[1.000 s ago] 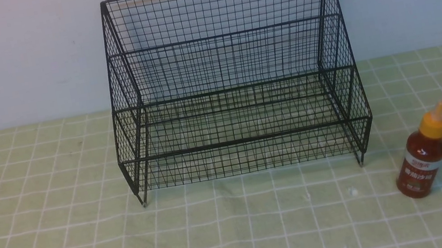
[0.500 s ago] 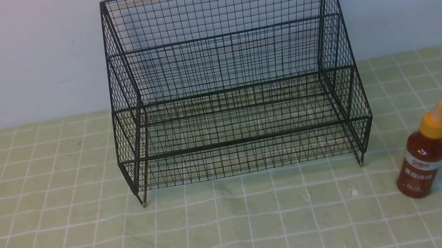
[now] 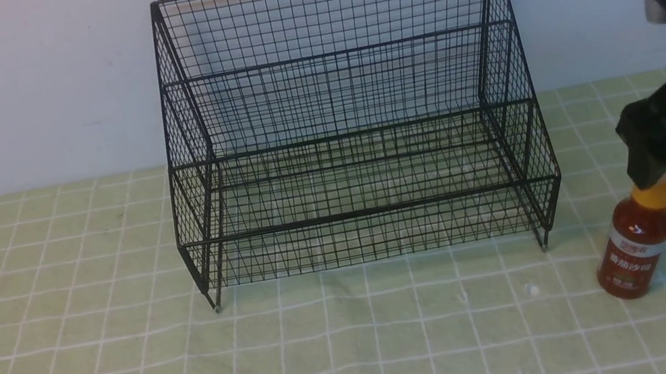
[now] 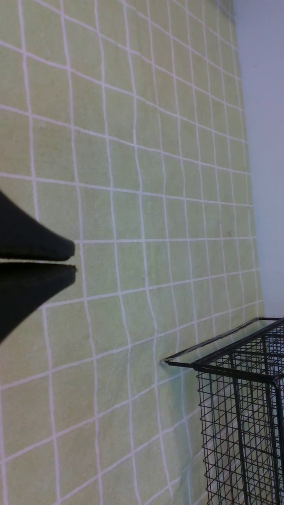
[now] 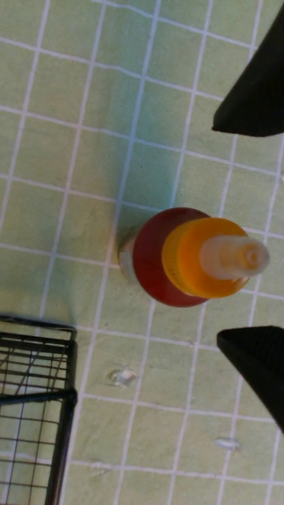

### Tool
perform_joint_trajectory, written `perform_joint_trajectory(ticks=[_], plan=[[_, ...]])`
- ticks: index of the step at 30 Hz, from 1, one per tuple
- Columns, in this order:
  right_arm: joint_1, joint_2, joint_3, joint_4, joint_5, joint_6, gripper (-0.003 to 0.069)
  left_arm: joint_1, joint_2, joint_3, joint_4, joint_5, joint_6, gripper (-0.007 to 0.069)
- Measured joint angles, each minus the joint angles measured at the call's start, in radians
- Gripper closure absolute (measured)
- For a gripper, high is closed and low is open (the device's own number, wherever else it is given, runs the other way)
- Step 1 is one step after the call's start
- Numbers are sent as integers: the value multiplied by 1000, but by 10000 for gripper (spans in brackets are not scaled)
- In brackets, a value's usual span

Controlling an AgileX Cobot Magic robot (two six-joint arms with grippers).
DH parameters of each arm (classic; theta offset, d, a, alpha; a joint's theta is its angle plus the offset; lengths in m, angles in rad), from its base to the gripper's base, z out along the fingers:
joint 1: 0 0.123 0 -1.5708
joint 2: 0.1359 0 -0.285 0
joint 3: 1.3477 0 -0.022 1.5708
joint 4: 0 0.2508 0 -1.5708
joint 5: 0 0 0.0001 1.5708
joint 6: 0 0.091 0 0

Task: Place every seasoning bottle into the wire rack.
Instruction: Use the right arm to grab the condiment bottle closest to it, then use the right arm to put the condiment bottle back on the shelf

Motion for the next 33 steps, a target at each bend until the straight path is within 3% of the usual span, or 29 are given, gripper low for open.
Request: perform_joint_trajectory(ticks=[4,7,12,25,33], plan=[[0,57,-1,0,-18,0,80,0,0,0,0,0,0,631],[0,96,-1,9,-20,-5,139,0,0,0,0,0,0,631],[0,112,-1,20,-18,-22,373,0,0,0,0,0,0,631],[1,-116,-52,-6,25,-91,359,0,0,0,0,0,0,631],[1,-201,-280,123,50,-125,359,0,0,0,0,0,0,631]])
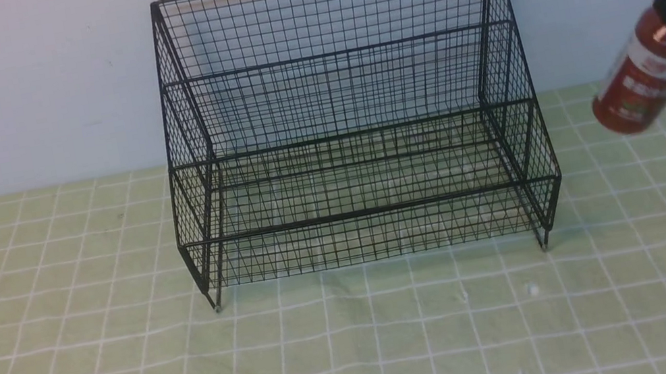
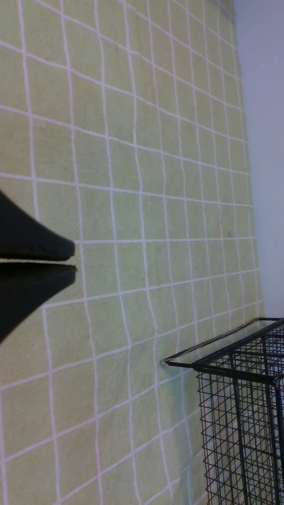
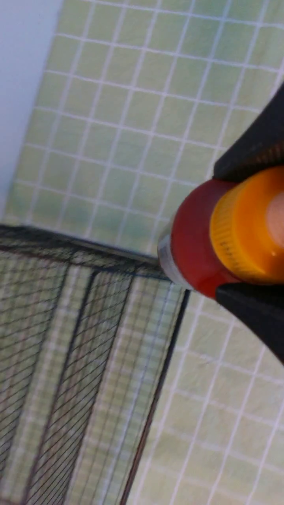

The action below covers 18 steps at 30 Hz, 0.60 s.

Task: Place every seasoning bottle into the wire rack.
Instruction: Use the right arm to put the condiment bottle back on the shelf

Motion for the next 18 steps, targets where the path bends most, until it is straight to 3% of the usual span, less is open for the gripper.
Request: perform_joint_trajectory(ticks=[8,18], plan=[[18,83,-112,174,7,-61,359,0,0,0,0,0,0,631],[167,203,-114,75,7,-67,359,0,0,0,0,0,0,631]])
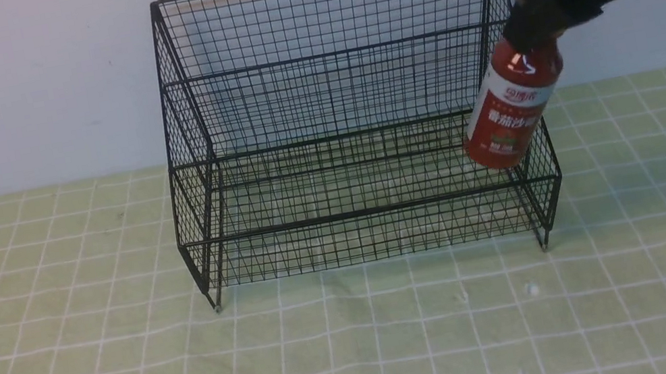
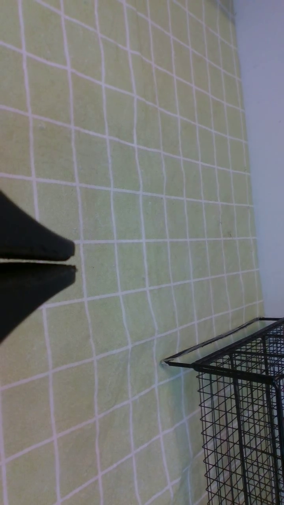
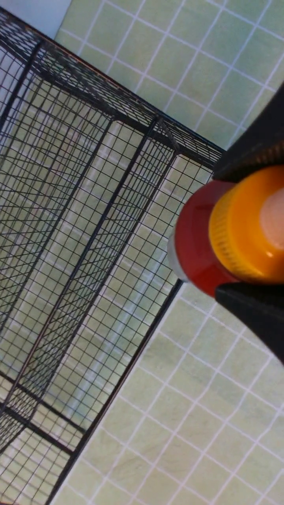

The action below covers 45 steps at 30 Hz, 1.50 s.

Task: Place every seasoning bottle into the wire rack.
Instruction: Use the right arm to put the condiment bottle back on the shelf

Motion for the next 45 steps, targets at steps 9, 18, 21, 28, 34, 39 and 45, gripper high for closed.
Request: perform_joint_trajectory(ticks=[9,18,21,28,34,39,45], plan=[[13,120,0,-52,-94,1,359,0,0,0,0,0,0,631],[13,230,0,-56,-150,1,359,0,0,0,0,0,0,631],[16,262,0,-61,-150,0,359,0,0,0,0,0,0,631],[68,282,0,-144,-151,-3,337,0,0,0,0,0,0,631],[84,279,-2,-182,-116,20,174,0,0,0,0,0,0,631],[90,219,-2,-190,-46,47,197,0,0,0,0,0,0,631],[90,12,-2,-199,-36,89,457,0,0,0,0,0,0,631]])
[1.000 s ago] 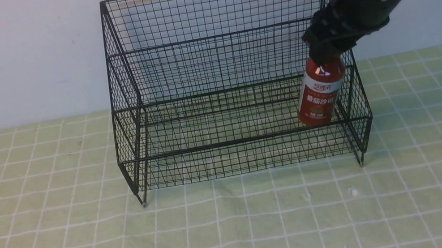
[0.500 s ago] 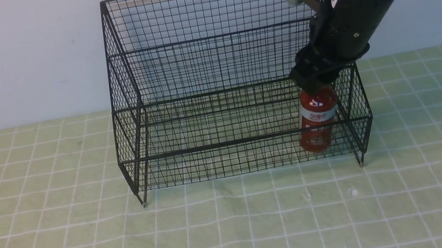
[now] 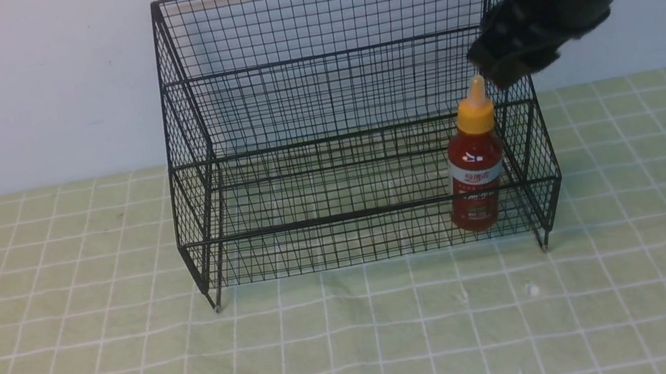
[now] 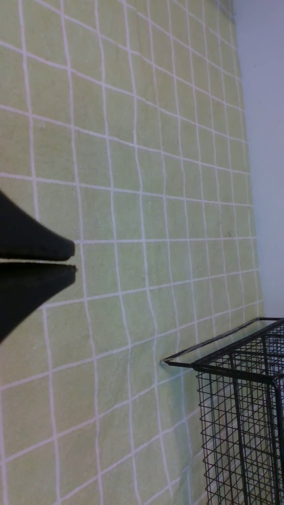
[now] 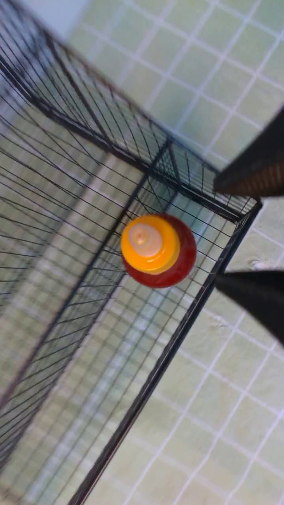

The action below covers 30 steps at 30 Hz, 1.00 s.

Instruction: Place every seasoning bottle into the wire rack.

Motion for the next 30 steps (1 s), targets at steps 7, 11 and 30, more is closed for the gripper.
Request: perform_joint_trajectory(ticks=[7,11,30], plan=[[0,-340,-1,0,13,81,662,0,0,0,0,0,0,631],[0,-609,53,0,16,129,672,0,0,0,0,0,0,631],[0,-1646,1156,0,-917,222,673,0,-1,0,0,0,0,631]])
